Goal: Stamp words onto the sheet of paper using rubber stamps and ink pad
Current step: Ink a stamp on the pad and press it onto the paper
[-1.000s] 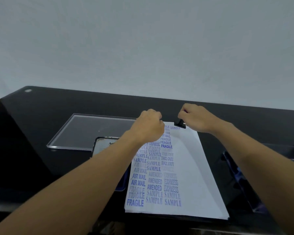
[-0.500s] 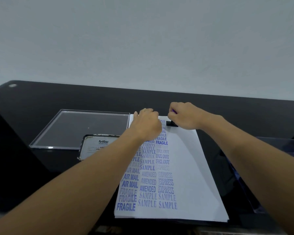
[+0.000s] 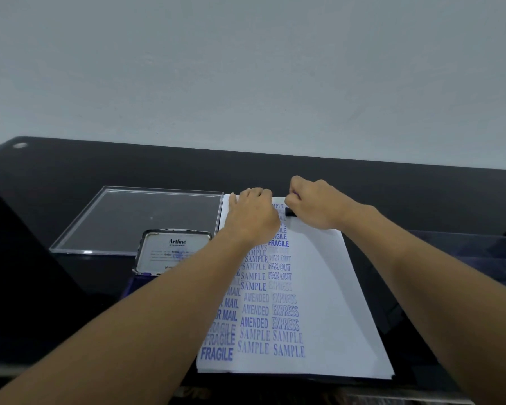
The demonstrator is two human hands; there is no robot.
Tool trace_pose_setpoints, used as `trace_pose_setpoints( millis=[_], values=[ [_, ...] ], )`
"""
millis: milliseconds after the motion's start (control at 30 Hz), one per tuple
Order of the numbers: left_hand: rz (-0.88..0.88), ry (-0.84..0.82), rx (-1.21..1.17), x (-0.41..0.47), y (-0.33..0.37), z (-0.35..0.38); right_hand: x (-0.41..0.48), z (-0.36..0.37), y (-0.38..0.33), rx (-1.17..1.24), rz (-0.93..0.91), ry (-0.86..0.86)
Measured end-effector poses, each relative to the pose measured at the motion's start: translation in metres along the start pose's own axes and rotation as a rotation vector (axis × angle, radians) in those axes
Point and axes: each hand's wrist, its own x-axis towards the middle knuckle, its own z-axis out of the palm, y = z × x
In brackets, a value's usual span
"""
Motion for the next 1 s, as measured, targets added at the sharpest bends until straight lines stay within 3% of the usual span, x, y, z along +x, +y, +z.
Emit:
trace_pose_setpoints(
  millis=[1000],
  values=[
    [0.029,0.060,0.007,-0.005,-0.003,0.005,0.001,0.003,-0.001,0.041,-0.004,0.021]
  ],
)
